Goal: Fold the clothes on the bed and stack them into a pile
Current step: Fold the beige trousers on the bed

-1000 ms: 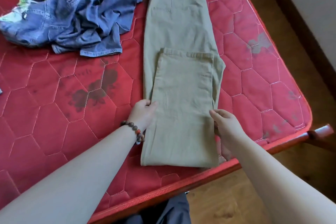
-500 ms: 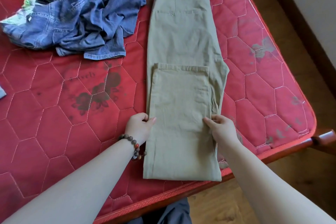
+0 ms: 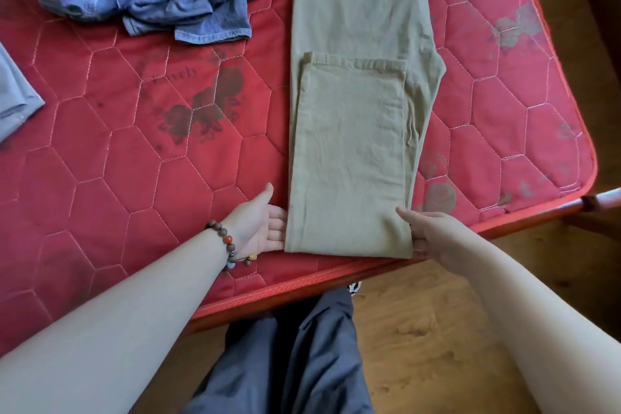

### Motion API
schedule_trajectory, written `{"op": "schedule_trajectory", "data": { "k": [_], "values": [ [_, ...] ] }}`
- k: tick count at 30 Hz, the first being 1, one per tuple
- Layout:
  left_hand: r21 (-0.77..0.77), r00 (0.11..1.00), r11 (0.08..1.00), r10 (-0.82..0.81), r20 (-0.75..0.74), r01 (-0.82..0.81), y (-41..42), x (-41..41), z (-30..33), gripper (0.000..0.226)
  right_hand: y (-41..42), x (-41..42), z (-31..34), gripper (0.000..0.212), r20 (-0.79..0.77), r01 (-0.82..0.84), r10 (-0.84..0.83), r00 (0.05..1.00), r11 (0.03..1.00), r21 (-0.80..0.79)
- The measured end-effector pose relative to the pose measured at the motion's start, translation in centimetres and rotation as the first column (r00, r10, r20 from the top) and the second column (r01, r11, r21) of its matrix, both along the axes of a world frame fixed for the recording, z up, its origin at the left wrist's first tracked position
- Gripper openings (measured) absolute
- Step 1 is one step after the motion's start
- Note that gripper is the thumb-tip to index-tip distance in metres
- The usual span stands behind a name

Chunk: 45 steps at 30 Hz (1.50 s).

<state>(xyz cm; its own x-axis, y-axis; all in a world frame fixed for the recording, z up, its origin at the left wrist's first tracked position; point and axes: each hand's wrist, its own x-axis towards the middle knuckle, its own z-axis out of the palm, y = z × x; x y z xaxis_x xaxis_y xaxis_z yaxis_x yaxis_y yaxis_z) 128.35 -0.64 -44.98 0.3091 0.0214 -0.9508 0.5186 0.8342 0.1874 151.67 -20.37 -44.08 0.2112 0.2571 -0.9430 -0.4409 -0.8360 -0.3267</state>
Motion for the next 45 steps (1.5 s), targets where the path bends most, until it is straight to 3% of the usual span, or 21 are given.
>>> {"op": "schedule_trajectory", "data": {
  "k": [3,8,14,17,20,21,22,24,26,27,30,33,36,39,45],
  "values": [
    [0.097,0.998,0.994,0.049,0.047,-0.053,-1.1,-0.8,0.2,0.051,-2.4,-1.3,0.7,0.020,0.119,-0.059,0.051,0.992,0.996,0.064],
    [0.277,0.994,0.961,-0.029,0.109,-0.002,-2.7,-1.4,0.2,0.023,-4.0,-3.5,0.6,0.008,0.289,0.039,-0.113,0.951,0.968,0.250],
    [0.378,0.991,0.916,-0.131,-0.030,0.133,-3.9,-1.5,-1.0,0.037,-4.9,-5.5,-0.5,0.017,0.448,-0.007,-0.046,0.893,0.993,0.116],
    [0.467,0.968,0.848,-0.225,-0.110,0.250,-3.7,-1.6,-1.4,0.040,-4.3,-5.7,-0.5,0.021,0.525,0.007,-0.025,0.851,0.999,0.035],
    [0.521,0.935,0.778,-0.270,-0.230,0.352,-3.8,-1.0,-1.3,0.034,-3.4,-6.3,0.0,0.016,0.617,-0.068,0.134,0.775,0.989,-0.129],
    [0.569,0.915,0.718,-0.273,-0.298,0.400,-4.0,-0.5,-0.9,0.028,-3.0,-6.5,0.3,0.015,0.697,-0.092,0.199,0.689,0.978,-0.189],
    [0.647,0.879,0.599,-0.263,-0.397,0.471,-4.2,0.1,-0.2,0.018,-2.5,-6.8,0.6,0.015,0.794,-0.110,0.249,0.555,0.968,-0.226],
    [0.824,0.849,0.208,-0.176,-0.498,0.527,-5.1,0.9,0.9,0.012,-1.4,-7.9,0.9,0.019,0.936,-0.230,0.241,0.255,0.956,-0.183],
    [0.891,0.849,-0.164,-0.272,-0.454,0.424,-6.3,2.1,1.0,0.028,0.6,-9.4,0.6,0.028,0.975,-0.466,0.194,0.110,0.876,-0.122],
    [0.894,0.817,-0.252,-0.369,-0.442,0.370,-6.9,2.8,0.5,0.034,1.6,-10.2,-0.1,0.035,0.975,-0.578,0.201,0.100,0.809,-0.108],
    [0.842,0.634,-0.256,-0.564,-0.529,0.475,-8.0,4.3,-1.6,0.051,3.6,-11.9,-2.8,0.054,0.918,-0.780,0.377,0.126,0.609,-0.143],
    [0.685,0.434,-0.450,-0.543,-0.719,0.573,-8.1,3.5,-4.4,0.061,2.9,-11.6,-5.6,0.061,0.867,-0.803,0.498,0.010,0.521,-0.290],
    [0.638,0.418,-0.555,-0.482,-0.770,0.534,-7.8,2.6,-5.7,0.060,2.4,-10.9,-6.5,0.058,0.874,-0.798,0.483,-0.041,0.511,-0.319],
    [0.644,0.425,-0.546,-0.484,-0.765,0.536,-7.4,2.2,-5.8,0.068,1.1,-9.9,-6.9,0.062,0.847,-0.751,0.525,-0.082,0.527,-0.399],
    [0.605,0.339,-0.556,-0.512,-0.789,0.570,-7.1,2.0,-4.6,0.082,-1.6,-8.1,-5.3,0.064,0.786,-0.663,0.618,0.025,0.599,-0.449]
  ]
}}
